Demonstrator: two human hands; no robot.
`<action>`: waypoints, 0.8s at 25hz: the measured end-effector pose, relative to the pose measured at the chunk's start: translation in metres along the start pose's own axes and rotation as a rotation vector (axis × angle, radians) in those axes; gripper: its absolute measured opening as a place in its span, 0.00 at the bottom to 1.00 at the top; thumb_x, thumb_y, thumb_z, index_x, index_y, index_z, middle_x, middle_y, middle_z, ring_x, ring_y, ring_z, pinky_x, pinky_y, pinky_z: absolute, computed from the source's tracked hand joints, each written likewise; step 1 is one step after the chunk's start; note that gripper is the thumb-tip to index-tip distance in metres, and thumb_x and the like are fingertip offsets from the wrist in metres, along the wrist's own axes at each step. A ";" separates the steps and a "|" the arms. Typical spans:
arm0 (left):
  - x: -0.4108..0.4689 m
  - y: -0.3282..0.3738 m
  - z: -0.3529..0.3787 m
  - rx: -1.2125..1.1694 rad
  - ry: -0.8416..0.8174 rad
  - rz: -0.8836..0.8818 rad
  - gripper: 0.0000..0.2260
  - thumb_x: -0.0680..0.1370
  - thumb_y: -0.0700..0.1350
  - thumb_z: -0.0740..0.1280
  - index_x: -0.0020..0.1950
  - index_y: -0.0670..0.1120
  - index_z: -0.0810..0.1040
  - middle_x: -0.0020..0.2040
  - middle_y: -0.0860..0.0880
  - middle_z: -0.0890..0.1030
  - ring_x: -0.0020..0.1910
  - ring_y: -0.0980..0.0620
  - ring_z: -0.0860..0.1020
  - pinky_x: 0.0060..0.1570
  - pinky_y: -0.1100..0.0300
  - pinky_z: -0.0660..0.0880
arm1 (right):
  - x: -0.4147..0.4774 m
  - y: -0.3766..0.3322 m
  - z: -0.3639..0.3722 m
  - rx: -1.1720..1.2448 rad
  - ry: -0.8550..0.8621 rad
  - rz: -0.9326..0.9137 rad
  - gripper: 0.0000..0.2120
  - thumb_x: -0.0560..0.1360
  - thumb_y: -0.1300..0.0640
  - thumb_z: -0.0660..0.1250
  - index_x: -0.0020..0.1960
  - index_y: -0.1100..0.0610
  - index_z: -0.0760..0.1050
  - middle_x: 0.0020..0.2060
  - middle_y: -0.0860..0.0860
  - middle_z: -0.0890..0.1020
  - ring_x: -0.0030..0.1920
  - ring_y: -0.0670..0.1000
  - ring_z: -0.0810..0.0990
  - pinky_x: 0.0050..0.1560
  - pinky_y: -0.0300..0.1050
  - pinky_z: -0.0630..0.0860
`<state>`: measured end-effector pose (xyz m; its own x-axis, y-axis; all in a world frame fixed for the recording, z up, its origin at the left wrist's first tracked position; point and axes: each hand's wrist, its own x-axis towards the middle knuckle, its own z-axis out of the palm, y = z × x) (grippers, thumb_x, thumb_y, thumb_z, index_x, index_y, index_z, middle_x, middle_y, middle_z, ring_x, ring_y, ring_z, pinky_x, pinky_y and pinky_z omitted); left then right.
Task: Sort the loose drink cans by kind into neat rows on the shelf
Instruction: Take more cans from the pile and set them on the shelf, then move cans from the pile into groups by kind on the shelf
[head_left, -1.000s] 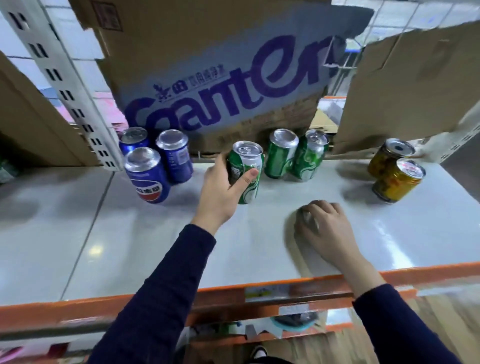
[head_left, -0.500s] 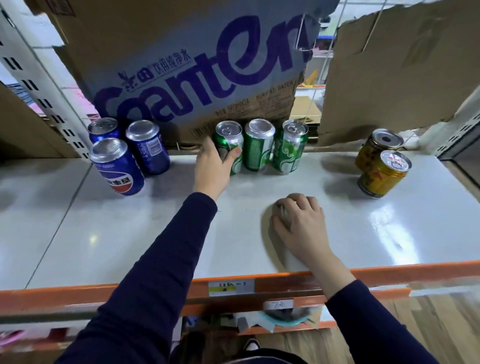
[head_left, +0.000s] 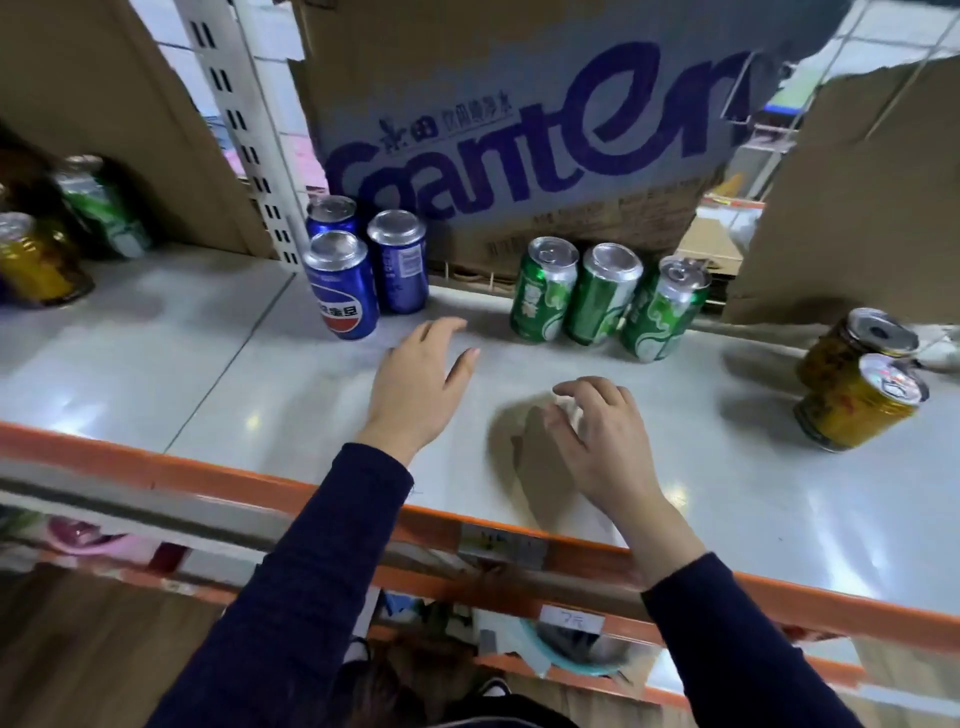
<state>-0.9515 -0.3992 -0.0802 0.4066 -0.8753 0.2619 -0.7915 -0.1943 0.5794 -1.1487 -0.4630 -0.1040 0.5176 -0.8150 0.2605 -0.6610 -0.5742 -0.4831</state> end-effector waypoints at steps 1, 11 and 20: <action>-0.010 -0.010 -0.010 0.043 0.015 -0.018 0.18 0.81 0.49 0.61 0.68 0.44 0.71 0.65 0.45 0.76 0.63 0.45 0.74 0.61 0.49 0.70 | 0.005 -0.013 0.006 0.031 -0.004 -0.032 0.11 0.77 0.55 0.67 0.57 0.60 0.78 0.55 0.55 0.79 0.56 0.59 0.74 0.57 0.51 0.69; -0.108 -0.146 -0.151 0.308 0.231 -0.226 0.17 0.80 0.51 0.61 0.67 0.46 0.73 0.61 0.47 0.78 0.60 0.45 0.75 0.59 0.48 0.71 | 0.029 -0.206 0.095 0.178 -0.116 -0.384 0.11 0.77 0.55 0.67 0.58 0.59 0.77 0.54 0.54 0.79 0.56 0.56 0.75 0.56 0.43 0.67; -0.185 -0.297 -0.313 0.465 0.339 -0.337 0.16 0.80 0.50 0.63 0.65 0.46 0.74 0.56 0.46 0.79 0.54 0.43 0.77 0.54 0.50 0.69 | 0.012 -0.427 0.206 0.305 -0.179 -0.511 0.13 0.78 0.55 0.65 0.61 0.58 0.76 0.57 0.53 0.78 0.59 0.53 0.72 0.55 0.32 0.59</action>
<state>-0.6485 -0.0405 -0.0592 0.7269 -0.5604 0.3970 -0.6797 -0.6699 0.2987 -0.7484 -0.2115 -0.0674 0.8284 -0.4017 0.3904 -0.1339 -0.8188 -0.5583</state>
